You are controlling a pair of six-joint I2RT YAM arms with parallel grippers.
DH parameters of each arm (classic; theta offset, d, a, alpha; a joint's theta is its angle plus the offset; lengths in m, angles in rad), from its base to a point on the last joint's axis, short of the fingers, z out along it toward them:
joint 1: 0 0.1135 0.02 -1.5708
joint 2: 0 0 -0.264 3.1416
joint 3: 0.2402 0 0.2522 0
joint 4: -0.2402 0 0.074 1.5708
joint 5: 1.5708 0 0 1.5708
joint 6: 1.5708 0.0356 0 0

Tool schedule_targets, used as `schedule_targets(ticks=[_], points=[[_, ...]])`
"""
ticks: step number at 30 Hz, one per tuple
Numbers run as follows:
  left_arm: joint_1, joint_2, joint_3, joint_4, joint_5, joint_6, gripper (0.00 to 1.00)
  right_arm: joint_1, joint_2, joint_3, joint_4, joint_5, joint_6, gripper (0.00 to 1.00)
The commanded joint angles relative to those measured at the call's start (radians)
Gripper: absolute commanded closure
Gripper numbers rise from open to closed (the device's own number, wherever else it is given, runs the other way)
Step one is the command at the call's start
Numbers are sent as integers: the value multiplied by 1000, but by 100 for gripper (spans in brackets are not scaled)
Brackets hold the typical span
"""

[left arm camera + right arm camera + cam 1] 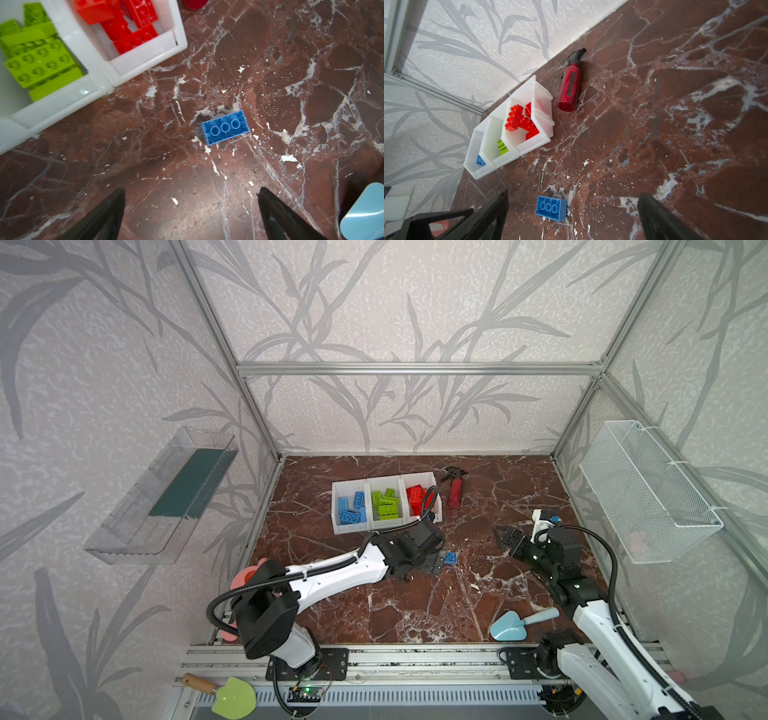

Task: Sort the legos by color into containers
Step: 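Withdraw the right gripper while the left gripper grasps the last blue brick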

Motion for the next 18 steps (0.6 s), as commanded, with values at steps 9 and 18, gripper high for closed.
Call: schedule_targets(ticks=[9, 18], points=[[-65, 224, 152, 31, -49, -173, 1, -4, -1, -47, -68, 262, 173, 2], [-66, 370, 259, -9, -49, -211, 2, -4, 1, -62, -63, 283, 203, 2]])
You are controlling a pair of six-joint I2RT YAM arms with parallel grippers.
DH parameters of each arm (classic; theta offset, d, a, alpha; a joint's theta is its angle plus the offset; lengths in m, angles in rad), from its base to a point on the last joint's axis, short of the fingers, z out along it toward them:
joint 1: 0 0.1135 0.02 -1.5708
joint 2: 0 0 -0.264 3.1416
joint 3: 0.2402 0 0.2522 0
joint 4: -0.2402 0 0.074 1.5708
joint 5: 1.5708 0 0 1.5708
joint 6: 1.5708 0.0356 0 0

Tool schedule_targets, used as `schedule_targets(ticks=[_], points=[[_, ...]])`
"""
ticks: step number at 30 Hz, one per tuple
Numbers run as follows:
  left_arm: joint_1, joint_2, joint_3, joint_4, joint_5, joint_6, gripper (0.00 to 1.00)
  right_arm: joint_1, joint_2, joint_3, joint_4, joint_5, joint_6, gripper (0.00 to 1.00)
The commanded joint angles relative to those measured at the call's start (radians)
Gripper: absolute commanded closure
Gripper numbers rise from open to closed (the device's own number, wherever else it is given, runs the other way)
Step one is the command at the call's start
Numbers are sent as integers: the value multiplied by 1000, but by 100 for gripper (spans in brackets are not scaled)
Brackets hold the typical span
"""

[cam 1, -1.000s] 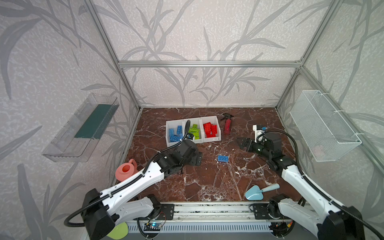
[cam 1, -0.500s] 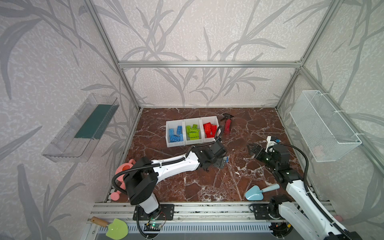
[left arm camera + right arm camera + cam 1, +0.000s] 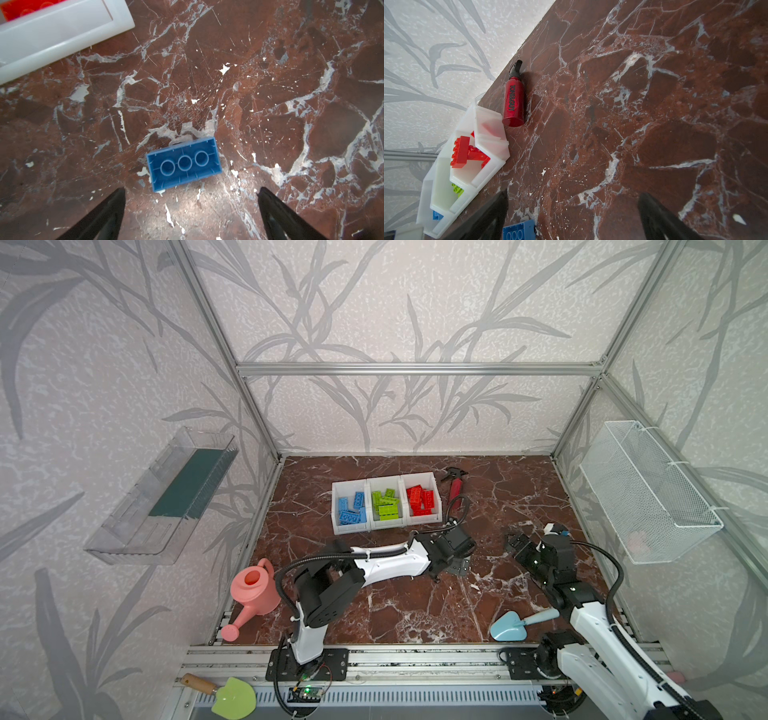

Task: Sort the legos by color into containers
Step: 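Withdraw the right gripper while the left gripper grasps the last blue brick, then carry the last blue brick with the left gripper into the blue compartment and release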

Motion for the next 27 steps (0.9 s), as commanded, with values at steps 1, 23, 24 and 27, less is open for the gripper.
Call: schedule_targets(ticks=[1, 23, 24, 27], points=[[-3, 37, 44, -57, -49, -65, 2, -4, -3, -4, -13, 30, 23, 2], [0, 128, 117, -106, -101, -66, 40, -4, -10, 7, -15, -20, -9, 2], [0, 112, 111, -107, -110, -69, 40, -3, -12, 6, -11, -26, -13, 2], [2, 54, 94, -113, -144, -59, 40, -3, -12, 8, 2, -56, -36, 2]])
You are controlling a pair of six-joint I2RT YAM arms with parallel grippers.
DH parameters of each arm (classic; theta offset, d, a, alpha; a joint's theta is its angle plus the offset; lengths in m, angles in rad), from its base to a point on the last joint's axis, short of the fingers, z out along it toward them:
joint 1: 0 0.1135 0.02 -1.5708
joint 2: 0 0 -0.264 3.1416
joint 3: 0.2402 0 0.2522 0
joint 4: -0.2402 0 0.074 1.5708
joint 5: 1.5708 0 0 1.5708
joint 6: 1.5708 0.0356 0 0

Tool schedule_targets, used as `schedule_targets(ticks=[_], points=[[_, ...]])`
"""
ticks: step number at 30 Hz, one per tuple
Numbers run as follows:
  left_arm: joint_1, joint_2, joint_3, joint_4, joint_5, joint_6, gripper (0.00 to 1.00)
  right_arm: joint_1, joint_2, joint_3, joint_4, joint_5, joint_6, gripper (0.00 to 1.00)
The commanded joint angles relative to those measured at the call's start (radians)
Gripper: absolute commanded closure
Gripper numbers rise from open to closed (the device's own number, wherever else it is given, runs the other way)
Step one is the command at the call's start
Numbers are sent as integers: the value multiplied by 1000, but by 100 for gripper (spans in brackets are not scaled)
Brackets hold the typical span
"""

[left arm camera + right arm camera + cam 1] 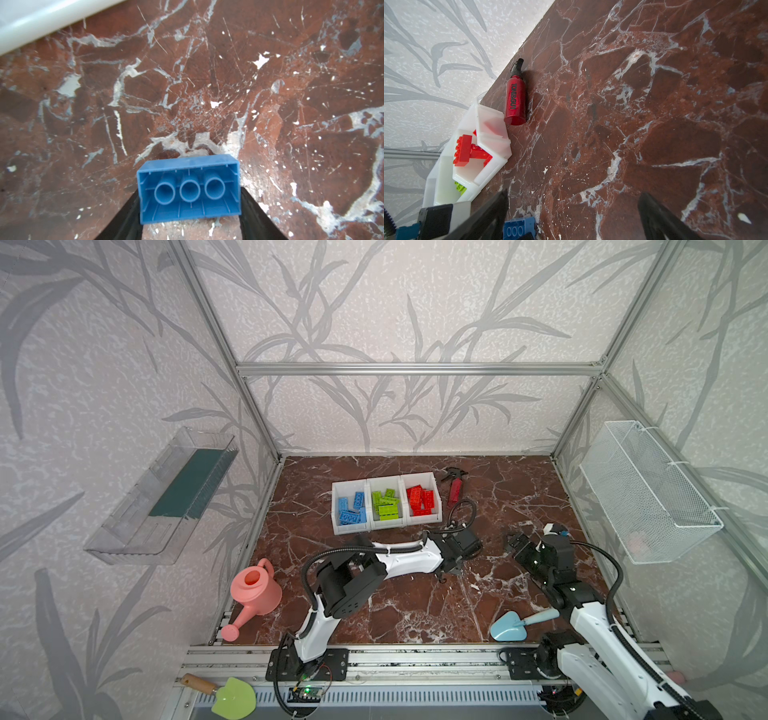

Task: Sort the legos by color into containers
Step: 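Carry the last blue brick with the left gripper into the blue compartment and release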

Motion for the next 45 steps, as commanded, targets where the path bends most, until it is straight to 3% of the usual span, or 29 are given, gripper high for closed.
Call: schedule_targets(ticks=[1, 6, 11, 23, 28, 33, 41, 43, 45], points=[[4, -97, -11, -33, -78, -6, 40, -4, -13, 5, 15, -49, -44, 2], [50, -229, -53, -51, -87, 13, 40, -3, 2, -27, 147, -191, -95, 2], [126, -362, -80, -83, -113, 52, 40, 2, 50, -4, 163, -272, -130, 2], [498, -603, -198, -116, -73, 117, 40, 174, 186, 54, 188, -249, -235, 2], [643, -569, -194, -96, -11, 118, 40, 215, 236, 68, 205, -260, -253, 2], [746, -431, -127, -78, 50, 94, 41, 237, 276, 78, 213, -275, -265, 2], [791, -224, 38, -132, 82, 130, 39, 243, 270, 71, 215, -272, -270, 2], [794, -193, 64, -141, 96, 143, 32, 243, 266, 73, 210, -265, -274, 2], [796, -172, 90, -162, 100, 156, 20, 247, 258, 77, 198, -251, -287, 2]])
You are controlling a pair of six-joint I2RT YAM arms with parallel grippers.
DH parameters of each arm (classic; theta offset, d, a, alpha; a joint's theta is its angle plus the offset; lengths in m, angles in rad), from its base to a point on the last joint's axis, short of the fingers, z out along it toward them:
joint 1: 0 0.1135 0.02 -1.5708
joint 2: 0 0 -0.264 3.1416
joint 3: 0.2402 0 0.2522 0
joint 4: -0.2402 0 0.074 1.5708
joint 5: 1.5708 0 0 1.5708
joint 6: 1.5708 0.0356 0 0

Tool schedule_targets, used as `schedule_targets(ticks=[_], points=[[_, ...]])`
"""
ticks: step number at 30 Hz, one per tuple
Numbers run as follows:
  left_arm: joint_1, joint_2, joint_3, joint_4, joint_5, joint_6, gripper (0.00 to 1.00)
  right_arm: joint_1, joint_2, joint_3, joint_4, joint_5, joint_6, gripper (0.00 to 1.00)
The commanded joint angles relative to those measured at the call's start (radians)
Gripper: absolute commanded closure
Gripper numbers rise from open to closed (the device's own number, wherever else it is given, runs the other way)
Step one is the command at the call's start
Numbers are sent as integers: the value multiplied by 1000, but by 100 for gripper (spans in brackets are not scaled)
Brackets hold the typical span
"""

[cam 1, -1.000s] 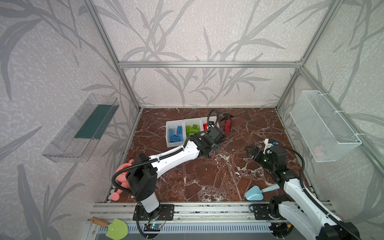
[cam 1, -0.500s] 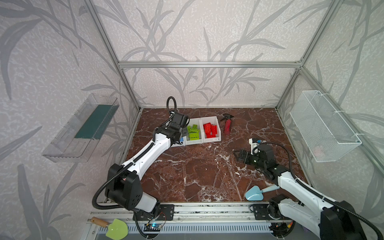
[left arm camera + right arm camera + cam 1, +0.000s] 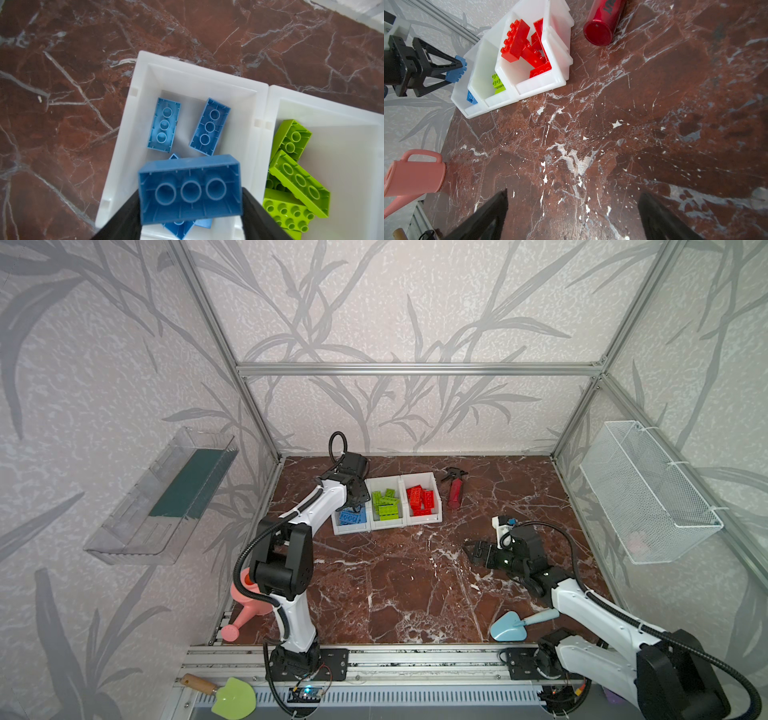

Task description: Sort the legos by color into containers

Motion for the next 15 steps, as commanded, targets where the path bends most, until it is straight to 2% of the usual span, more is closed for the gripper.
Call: schedule_targets(ticks=[1, 4, 8, 15], points=[[8, 15, 55, -51, 10, 25, 17, 11, -25, 28, -1, 26, -31, 2], [8, -14, 48, -44, 9, 36, 12, 12, -52, 32, -25, 64, -53, 1], [8, -85, 28, -61, -5, 48, 7, 13, -104, 69, -130, 182, -99, 1], [8, -383, -163, -34, -86, 79, 4, 11, -208, 88, -174, 406, -228, 1]])
